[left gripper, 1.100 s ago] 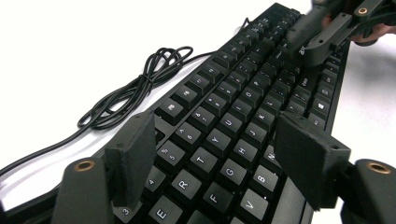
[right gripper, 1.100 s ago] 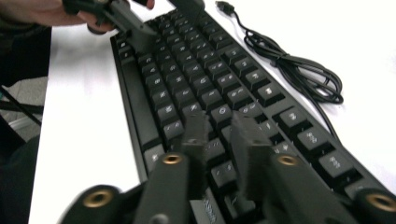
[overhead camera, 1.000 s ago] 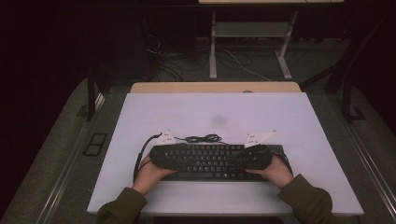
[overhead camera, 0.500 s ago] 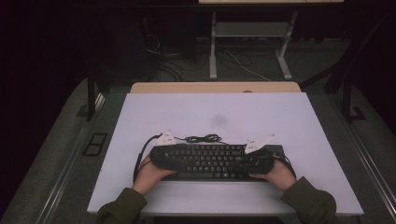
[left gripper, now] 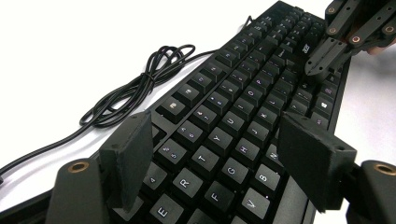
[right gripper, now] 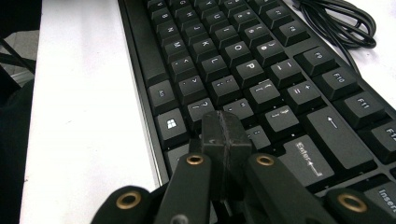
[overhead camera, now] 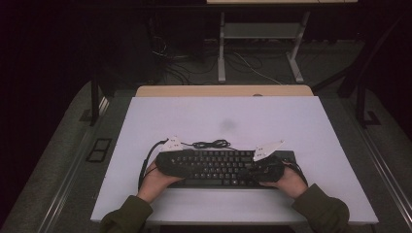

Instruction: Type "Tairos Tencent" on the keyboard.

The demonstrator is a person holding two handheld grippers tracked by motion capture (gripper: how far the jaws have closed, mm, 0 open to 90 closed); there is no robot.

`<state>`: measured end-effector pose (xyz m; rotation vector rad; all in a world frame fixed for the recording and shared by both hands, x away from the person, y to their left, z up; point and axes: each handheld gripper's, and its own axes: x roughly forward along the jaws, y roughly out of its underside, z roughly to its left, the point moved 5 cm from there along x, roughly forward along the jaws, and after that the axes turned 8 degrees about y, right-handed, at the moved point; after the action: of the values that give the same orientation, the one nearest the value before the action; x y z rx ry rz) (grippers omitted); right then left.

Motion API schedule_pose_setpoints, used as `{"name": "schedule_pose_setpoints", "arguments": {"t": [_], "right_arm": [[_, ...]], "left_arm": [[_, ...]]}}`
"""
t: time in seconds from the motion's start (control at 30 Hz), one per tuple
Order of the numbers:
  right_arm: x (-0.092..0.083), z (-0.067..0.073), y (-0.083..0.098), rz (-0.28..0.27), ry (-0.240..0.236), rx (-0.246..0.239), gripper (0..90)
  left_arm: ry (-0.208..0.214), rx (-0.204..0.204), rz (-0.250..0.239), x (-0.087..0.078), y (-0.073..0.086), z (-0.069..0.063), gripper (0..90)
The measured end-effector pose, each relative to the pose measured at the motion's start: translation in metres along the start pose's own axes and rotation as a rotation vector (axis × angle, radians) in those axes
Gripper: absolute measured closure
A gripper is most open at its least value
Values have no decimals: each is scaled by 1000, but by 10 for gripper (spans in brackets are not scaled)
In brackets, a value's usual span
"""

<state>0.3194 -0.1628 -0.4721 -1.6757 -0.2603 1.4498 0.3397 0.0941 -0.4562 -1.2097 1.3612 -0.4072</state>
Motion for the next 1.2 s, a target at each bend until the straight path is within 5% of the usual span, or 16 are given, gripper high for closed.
{"name": "schedule_pose_setpoints", "arguments": {"t": [0.27, 0.57, 0.97, 1.2], "right_arm": [[0, 0, 0, 0, 1, 1, 894], [0, 0, 0, -1, 1, 2, 894], [0, 0, 0, -4, 1, 6, 894], [0, 0, 0, -5, 1, 4, 893]], "left_arm": [[-4, -8, 5, 2, -1, 2, 309], [-14, -10, 10, 4, -4, 4, 595], [2, 6, 76, 12, -1, 3, 875], [-7, 6, 95, 13, 1, 4, 891]]}}
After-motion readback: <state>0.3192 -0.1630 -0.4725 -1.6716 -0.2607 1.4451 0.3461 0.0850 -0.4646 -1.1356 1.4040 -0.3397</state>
